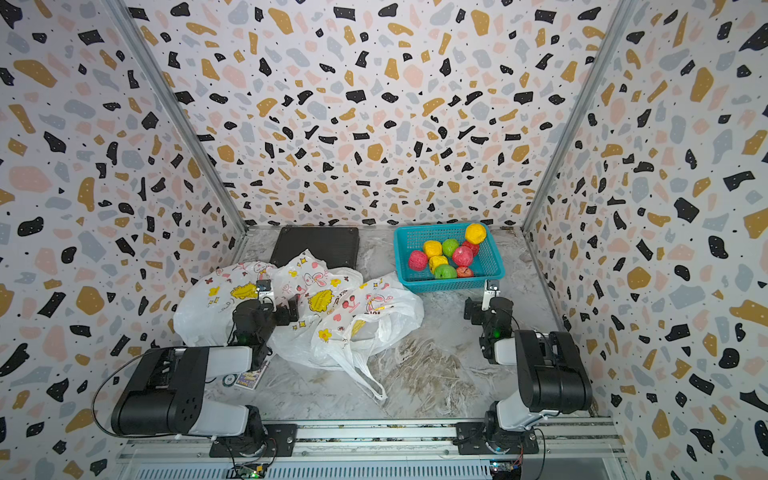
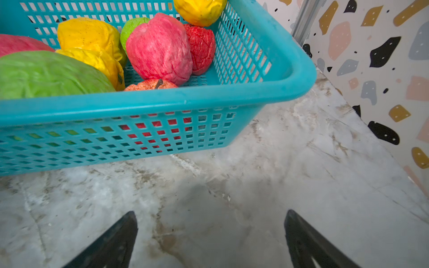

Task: Untie the knot of a plastic bag & take out the apple
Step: Reset both arms

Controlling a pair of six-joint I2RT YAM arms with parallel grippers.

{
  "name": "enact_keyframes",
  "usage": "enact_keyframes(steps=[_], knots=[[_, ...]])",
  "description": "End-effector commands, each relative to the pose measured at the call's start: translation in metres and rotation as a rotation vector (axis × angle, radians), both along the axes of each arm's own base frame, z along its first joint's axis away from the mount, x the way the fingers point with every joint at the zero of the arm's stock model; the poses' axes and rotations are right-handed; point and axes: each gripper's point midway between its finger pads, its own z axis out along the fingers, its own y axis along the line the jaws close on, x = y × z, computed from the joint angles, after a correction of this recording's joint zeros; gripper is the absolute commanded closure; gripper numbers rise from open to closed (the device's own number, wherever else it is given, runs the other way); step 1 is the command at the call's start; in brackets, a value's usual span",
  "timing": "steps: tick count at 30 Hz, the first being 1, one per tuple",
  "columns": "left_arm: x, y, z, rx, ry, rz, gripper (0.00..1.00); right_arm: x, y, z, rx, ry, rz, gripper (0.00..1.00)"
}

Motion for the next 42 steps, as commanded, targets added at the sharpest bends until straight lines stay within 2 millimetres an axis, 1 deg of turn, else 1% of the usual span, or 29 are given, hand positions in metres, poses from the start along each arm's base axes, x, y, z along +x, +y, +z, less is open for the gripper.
enact_keyframes(steps=[1, 2, 3, 4, 5, 6, 7, 8, 9, 10, 11, 12, 13, 14, 15, 16, 18, 20, 21, 23, 26, 30, 32, 33, 37, 38, 39, 41, 42], knots=[[-0.004, -0.005, 0.03, 0.009, -0.123, -0.036, 0.0, -0.001, 0.004, 0.039, 0.008, -0.063, 0.025, 0.0], [-0.01, -0.007, 0.035, 0.01, -0.12, -0.046, 0.0, -0.003, 0.007, 0.048, 0.009, -0.07, 0.042, 0.0], [-0.014, -0.007, 0.043, 0.011, -0.107, -0.047, 0.0, -0.005, 0.012, 0.051, 0.008, -0.078, 0.072, 0.0], [-0.017, -0.005, 0.046, 0.019, -0.084, -0.037, 0.0, -0.007, 0.012, 0.047, 0.009, -0.091, 0.07, 0.0], [-0.016, -0.003, 0.048, 0.02, -0.086, -0.023, 0.0, -0.006, 0.005, 0.04, 0.007, -0.099, 0.027, 0.0], [-0.013, 0.002, 0.043, 0.016, -0.087, 0.005, 0.0, -0.005, -0.004, 0.029, 0.006, -0.109, -0.027, 0.0], [-0.01, 0.003, 0.028, 0.011, -0.076, 0.016, 0.0, 0.0, -0.009, 0.019, 0.001, -0.128, -0.057, 0.0], [-0.007, 0.001, 0.017, 0.011, -0.089, 0.002, 0.0, 0.001, -0.012, 0.019, 0.003, -0.131, -0.075, 0.0], [0.001, -0.001, 0.019, 0.012, -0.161, -0.012, 0.0, -0.005, -0.014, 0.012, 0.003, -0.049, -0.091, 0.0], [-0.002, -0.002, 0.018, 0.008, -0.133, -0.019, 0.0, -0.002, -0.022, 0.015, 0.003, -0.053, -0.137, 0.0], [-0.006, 0.002, 0.009, 0.015, -0.036, 0.007, 0.0, 0.002, -0.021, 0.018, -0.001, -0.105, -0.134, 0.0], [-0.004, 0.007, 0.013, 0.014, -0.033, 0.037, 0.0, -0.001, -0.021, 0.015, -0.004, -0.08, -0.135, 0.0], [0.001, 0.01, 0.015, 0.015, -0.091, 0.054, 0.0, -0.001, -0.023, 0.014, 0.001, -0.044, -0.143, 0.0], [0.004, 0.011, 0.014, 0.017, -0.101, 0.062, 0.0, 0.002, -0.021, 0.019, -0.004, -0.092, -0.135, 0.0], [0.003, 0.01, 0.01, 0.012, -0.034, 0.057, 0.0, 0.001, -0.021, 0.017, -0.006, -0.095, -0.133, 0.0], [0.002, 0.01, 0.008, 0.021, 0.013, 0.06, 0.0, -0.001, -0.022, 0.014, -0.002, -0.049, -0.139, 0.0], [0.006, 0.01, 0.012, 0.025, -0.066, 0.066, 0.0, 0.002, -0.021, 0.018, -0.009, -0.096, -0.13, 0.0], [0.004, 0.009, 0.011, 0.019, -0.032, 0.061, 0.0, 0.0, -0.02, 0.014, -0.005, -0.049, -0.127, 0.0], [0.004, 0.01, 0.01, 0.022, -0.017, 0.062, 0.0, 0.002, -0.019, 0.017, -0.008, -0.081, -0.121, 0.0], [0.005, 0.01, 0.012, 0.022, -0.047, 0.067, 0.0, 0.0, -0.019, 0.014, -0.006, -0.058, -0.121, 0.0], [0.004, 0.009, 0.012, 0.019, -0.046, 0.061, 0.0, 0.001, -0.019, 0.015, -0.007, -0.078, -0.119, 0.0], [-0.003, 0.009, 0.023, 0.016, -0.089, 0.062, 0.0, 0.0, -0.02, 0.017, -0.003, -0.082, -0.127, 0.0], [-0.007, 0.009, 0.028, 0.016, -0.098, 0.06, 0.0, -0.001, -0.018, 0.019, -0.003, -0.088, -0.12, 0.0], [-0.007, 0.011, 0.031, 0.016, -0.108, 0.074, 0.0, -0.002, -0.016, 0.023, -0.003, -0.097, -0.104, 0.0], [-0.013, 0.007, 0.038, 0.018, -0.137, 0.05, 0.0, -0.012, -0.005, 0.038, -0.003, -0.131, -0.037, 0.0], [-0.015, 0.001, 0.039, 0.021, -0.139, 0.009, 0.0, -0.012, -0.007, 0.038, -0.002, -0.135, -0.05, 0.0], [-0.015, -0.001, 0.037, 0.023, -0.121, -0.003, 0.0, -0.011, -0.013, 0.033, -0.002, -0.132, -0.084, 0.0], [-0.011, 0.007, 0.031, 0.018, -0.084, 0.051, 0.0, -0.006, -0.021, 0.022, -0.003, -0.129, -0.134, 0.0], [-0.009, 0.009, 0.027, 0.017, -0.085, 0.062, 0.0, -0.002, -0.021, 0.021, -0.006, -0.137, -0.133, 0.0]])
